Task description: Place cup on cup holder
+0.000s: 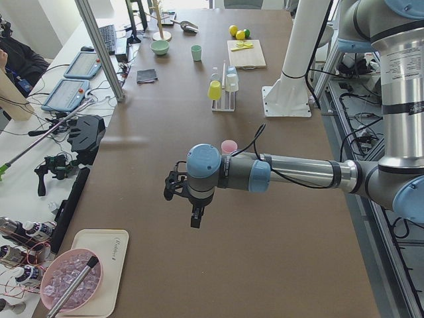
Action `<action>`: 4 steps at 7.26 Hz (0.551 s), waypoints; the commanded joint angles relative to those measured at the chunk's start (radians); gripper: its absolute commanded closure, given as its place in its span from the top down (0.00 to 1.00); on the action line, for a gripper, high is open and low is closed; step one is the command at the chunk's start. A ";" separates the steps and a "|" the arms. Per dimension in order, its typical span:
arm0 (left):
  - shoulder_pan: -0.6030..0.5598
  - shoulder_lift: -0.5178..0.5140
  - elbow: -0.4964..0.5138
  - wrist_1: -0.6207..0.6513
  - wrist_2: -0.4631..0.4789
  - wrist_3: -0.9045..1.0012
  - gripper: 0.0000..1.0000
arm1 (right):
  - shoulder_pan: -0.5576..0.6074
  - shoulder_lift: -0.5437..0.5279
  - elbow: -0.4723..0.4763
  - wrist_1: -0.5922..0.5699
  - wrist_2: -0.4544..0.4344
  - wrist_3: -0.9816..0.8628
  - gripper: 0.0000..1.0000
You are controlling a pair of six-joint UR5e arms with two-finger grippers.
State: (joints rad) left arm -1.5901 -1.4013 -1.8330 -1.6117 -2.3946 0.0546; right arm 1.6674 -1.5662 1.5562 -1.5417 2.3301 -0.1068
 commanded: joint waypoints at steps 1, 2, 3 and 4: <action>0.039 -0.011 -0.003 -0.004 0.005 0.004 0.98 | 0.000 0.000 -0.001 0.000 0.000 -0.001 1.00; 0.057 -0.015 -0.008 -0.004 0.008 0.005 0.98 | 0.000 0.000 -0.001 0.000 0.000 0.001 1.00; 0.103 -0.016 -0.025 -0.002 0.012 0.004 0.98 | 0.000 0.000 -0.001 0.000 0.000 -0.001 1.00; 0.137 -0.027 -0.049 -0.002 0.055 -0.005 0.98 | 0.000 0.000 -0.001 0.000 0.000 -0.001 1.00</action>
State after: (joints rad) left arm -1.4959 -1.4190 -1.8577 -1.6143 -2.3735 0.0563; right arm 1.6675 -1.5662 1.5554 -1.5416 2.3301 -0.1070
